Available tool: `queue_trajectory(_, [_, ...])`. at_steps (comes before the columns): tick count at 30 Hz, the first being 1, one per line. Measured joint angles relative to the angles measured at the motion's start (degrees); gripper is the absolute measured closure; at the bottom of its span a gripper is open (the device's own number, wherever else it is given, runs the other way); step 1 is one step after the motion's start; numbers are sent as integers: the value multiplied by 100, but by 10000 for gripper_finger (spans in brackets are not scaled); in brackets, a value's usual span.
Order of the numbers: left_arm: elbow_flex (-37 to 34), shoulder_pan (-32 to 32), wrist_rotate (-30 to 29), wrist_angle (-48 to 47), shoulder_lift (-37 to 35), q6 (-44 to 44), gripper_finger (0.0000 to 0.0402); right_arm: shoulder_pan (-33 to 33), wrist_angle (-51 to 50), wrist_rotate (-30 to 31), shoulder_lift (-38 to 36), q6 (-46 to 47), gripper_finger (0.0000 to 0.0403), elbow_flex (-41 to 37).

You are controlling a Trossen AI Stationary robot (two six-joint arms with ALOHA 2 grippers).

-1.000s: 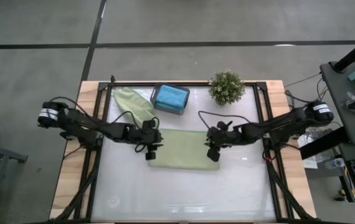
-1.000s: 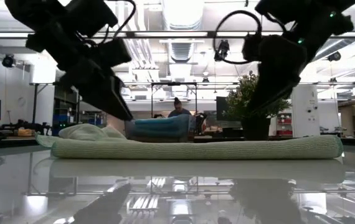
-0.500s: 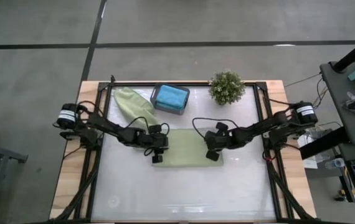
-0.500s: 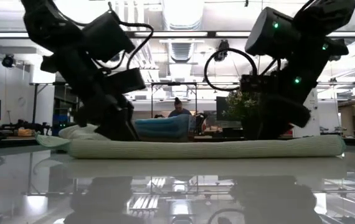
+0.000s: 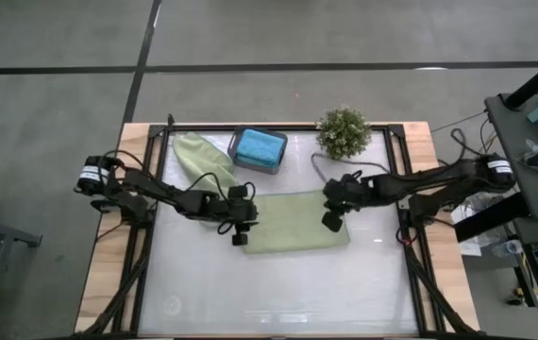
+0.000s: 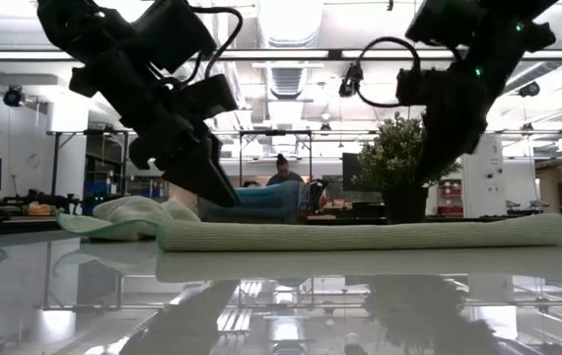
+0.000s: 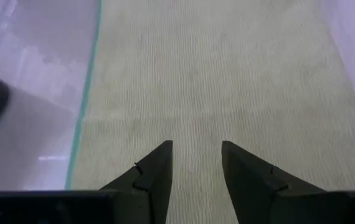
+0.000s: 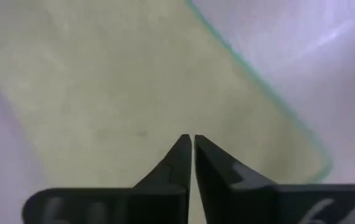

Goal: Fold microfiber towels
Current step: Fold the bottom green microfiber towel

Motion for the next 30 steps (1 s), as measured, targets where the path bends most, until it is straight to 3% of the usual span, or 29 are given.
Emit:
queue_trajectory(5, [-11,3,-6,40,-54,137,279,-14,-559,-651,-487,1627,358,2])
queue_trajectory(12, [-22,-119,101,5,-72,133,279,411,-727,-1247,-837,1155,300,2])
queue_trajectory(20, [39,-362,111,16,-146,-179,278,607,-1358,-1165,-807,2509,258,-1])
queue_trajectory(24, [37,-475,112,8,-147,-386,278,672,-1766,-740,-804,3088,241,-28])
queue_trajectory(30, [-4,-583,112,-133,-148,-767,278,670,-1493,-208,-804,3492,208,-452])
